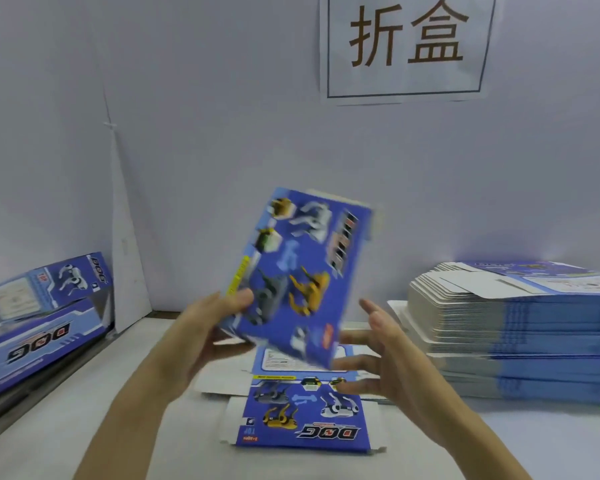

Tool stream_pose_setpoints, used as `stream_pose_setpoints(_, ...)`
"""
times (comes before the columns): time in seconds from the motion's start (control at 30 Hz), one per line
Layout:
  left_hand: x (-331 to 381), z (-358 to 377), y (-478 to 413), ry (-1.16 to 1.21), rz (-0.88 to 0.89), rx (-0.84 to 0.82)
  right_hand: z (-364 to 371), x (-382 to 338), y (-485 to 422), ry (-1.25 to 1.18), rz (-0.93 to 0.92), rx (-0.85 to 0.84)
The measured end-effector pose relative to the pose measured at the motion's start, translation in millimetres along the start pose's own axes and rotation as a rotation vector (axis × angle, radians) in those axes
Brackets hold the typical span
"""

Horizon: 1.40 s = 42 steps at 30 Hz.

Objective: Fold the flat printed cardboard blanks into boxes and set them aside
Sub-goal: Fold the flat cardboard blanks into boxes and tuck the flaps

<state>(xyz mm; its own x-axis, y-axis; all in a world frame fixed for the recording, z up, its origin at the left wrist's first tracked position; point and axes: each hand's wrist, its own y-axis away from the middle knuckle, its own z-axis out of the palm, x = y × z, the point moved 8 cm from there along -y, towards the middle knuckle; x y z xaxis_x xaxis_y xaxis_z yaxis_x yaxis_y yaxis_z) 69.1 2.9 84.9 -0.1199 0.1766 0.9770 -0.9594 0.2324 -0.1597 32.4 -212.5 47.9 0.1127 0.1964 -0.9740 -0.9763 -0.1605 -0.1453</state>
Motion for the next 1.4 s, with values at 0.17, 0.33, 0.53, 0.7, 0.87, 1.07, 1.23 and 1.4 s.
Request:
stream_pose_setpoints(0.17,35,-97,17,0.557,0.389,0.433,-8,5,-7,-0.022,0.059,0.118)
stream_pose_setpoints(0.33,28,-95,5,-0.038,0.297,0.491,-4,13,-11,-0.006,0.1,0.139)
stream_pose_setpoints(0.53,-95,29,-20,-0.987,-0.126,-0.317,-2,28,-2,0.306,0.141,0.093)
stream_pose_setpoints(0.7,-146,50,-14,-1.341,-0.275,-0.51,-7,45,-6,0.415,0.196,0.123)
stream_pose_setpoints(0.87,-143,56,-18,-1.421,-0.189,-0.568,-14,39,-7,0.529,0.137,0.152)
stream_pose_setpoints(1.07,-109,49,-20,-1.313,-0.092,-0.443,-32,2,-2,0.504,-0.099,0.317)
stream_pose_setpoints(1.23,17,38,-1,-1.198,0.656,0.182,-50,-44,20,0.459,-0.381,0.574)
stream_pose_setpoints(1.4,69,37,13,-0.403,0.697,0.317,-42,-52,18,0.358,-0.358,0.439)
